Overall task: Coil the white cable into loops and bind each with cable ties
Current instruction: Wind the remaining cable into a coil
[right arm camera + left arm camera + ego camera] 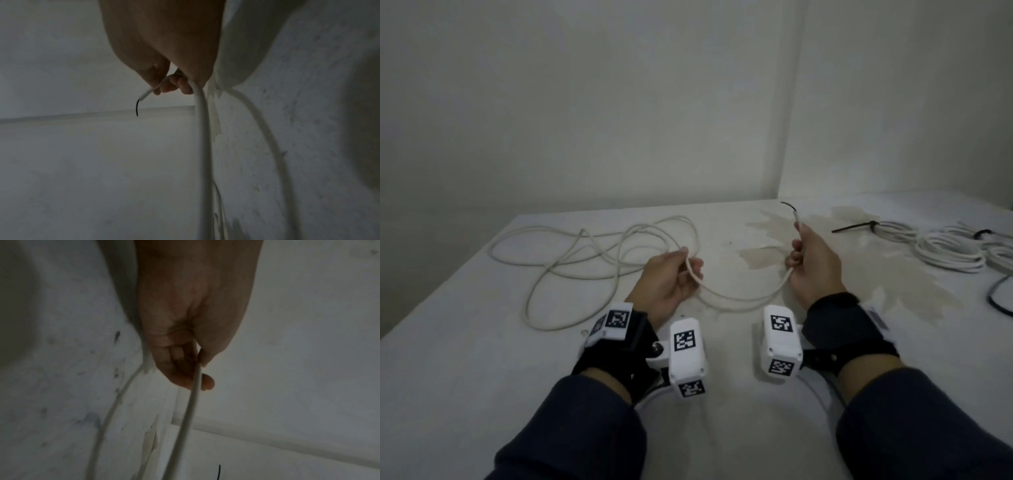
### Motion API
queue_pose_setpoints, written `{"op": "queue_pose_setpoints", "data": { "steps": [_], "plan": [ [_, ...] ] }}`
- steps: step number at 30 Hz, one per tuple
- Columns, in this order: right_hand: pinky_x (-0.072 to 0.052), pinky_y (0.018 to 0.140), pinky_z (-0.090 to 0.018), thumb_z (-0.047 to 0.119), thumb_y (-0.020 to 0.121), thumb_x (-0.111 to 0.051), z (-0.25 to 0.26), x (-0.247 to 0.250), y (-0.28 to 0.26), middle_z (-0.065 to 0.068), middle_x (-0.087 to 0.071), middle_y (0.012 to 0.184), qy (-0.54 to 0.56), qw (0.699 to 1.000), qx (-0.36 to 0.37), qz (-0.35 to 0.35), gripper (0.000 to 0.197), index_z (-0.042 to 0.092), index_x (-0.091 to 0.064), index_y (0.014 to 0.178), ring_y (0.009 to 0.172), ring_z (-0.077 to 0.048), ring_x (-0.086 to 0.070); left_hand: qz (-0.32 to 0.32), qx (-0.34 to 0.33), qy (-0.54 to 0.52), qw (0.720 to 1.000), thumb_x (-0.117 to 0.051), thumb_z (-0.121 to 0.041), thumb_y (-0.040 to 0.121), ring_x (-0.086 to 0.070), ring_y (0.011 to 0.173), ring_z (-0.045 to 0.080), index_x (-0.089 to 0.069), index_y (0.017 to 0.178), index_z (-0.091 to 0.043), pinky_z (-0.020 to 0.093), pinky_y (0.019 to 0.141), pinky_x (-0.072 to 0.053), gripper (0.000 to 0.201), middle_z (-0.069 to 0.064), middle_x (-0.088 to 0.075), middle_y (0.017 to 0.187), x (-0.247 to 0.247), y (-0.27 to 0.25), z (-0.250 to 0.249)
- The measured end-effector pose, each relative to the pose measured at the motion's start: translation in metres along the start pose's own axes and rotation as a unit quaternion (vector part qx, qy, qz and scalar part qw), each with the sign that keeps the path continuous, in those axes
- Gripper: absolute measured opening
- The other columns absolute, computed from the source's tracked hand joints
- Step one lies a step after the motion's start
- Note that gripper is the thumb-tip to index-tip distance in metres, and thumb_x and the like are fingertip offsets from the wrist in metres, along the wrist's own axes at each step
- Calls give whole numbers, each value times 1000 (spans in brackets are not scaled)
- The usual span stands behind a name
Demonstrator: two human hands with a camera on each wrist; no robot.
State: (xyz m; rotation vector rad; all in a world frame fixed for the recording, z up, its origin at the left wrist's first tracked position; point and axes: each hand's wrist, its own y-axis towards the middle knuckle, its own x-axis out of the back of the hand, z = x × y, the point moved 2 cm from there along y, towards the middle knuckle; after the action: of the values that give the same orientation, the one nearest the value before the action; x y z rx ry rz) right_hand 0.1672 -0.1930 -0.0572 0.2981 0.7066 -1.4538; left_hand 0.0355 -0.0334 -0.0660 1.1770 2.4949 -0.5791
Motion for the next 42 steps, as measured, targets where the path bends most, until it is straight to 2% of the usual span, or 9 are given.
{"op": "queue_pose_setpoints", "data": {
  "steps": [8, 12, 15, 18, 22, 29, 36, 39, 42],
  "plan": [
    [-28, 42, -16, 7, 88, -62, -6, -9, 20, 0, -50, 65, -26, 999, 10, 17, 9, 12, -69, 86, 43, -5, -35, -66, -113, -84, 988, -56, -3, 94, -66, 66, 14, -58, 97, 0, 22, 62, -57, 5, 19, -67, 87, -1, 31, -12],
    [-30, 47, -17, 5, 88, -63, -4, -8, 21, 0, -55, 69, -33, 998, 43, 8, 12, 13, -71, 87, 49, -4, -41, 37, -96, -37, 994, -53, 7, 91, -65, 97, 25, -47, 136, -17, 37, 86, -56, 52, 13, -64, 115, -10, 27, -13],
    [-33, 49, -18, 5, 87, -63, -5, -7, 17, 0, -56, 72, -40, 997, 64, 14, 11, 11, -72, 91, 54, -5, -44, 149, -50, 52, 986, -46, 9, 94, -67, 95, 27, -20, 148, -43, 45, 86, -56, 79, 8, -60, 125, -16, 19, -7],
    [-32, 47, -18, 9, 85, -67, -5, -11, 13, -1, -53, 67, -32, 998, 44, 41, 4, 11, -70, 85, 49, -6, -42, 137, -41, 43, 989, -39, 6, 98, -70, 75, 21, -8, 149, -43, 40, 75, -59, 77, 8, -63, 119, -14, 24, -3],
    [-29, 43, -18, 9, 84, -67, -9, -19, 4, 0, -46, 59, -122, 984, 29, 126, 5, 6, -70, 83, 48, -7, -38, 52, -71, -29, 996, -45, 1, 98, -63, 58, 12, -39, 133, -7, 26, 57, -57, 36, 14, -66, 117, -11, 29, -7],
    [-35, 62, -29, 0, 74, -73, -7, -30, -24, -6, -55, 68, -332, 907, 63, 250, 27, 20, -59, 86, 63, -14, -46, 145, -100, 19, 984, -43, -12, 100, -35, 45, 3, -57, 123, -20, 12, 43, -32, 28, 2, -68, 77, -22, 21, -9],
    [-43, 57, -22, -15, 70, -69, -9, -31, -34, -6, -50, 60, -379, 864, 121, 308, 42, 16, -50, 90, 56, -15, -47, 191, -48, 98, 976, -37, -6, 102, -37, 44, 6, -50, 119, -9, 16, 43, -29, 23, 7, -59, 78, -33, 13, 2],
    [-43, 61, -30, -13, 66, -75, -9, -32, -35, -9, -55, 65, -407, 844, 148, 317, 40, 15, -51, 81, 59, -17, -48, 191, -26, 112, 975, -40, -1, 99, -34, 43, 6, -51, 104, -4, 16, 40, -27, 13, 5, -52, 68, -36, 12, 4],
    [-43, 55, -22, -12, 62, -80, -8, -32, -37, -3, -58, 62, -425, 822, 163, 342, 35, 12, -55, 70, 53, -9, -50, 193, -16, 129, 973, -42, 1, 97, -31, 39, 5, -49, 86, -5, 15, 37, -25, 14, 2, -46, 55, -35, 13, 7]
  ]
}}
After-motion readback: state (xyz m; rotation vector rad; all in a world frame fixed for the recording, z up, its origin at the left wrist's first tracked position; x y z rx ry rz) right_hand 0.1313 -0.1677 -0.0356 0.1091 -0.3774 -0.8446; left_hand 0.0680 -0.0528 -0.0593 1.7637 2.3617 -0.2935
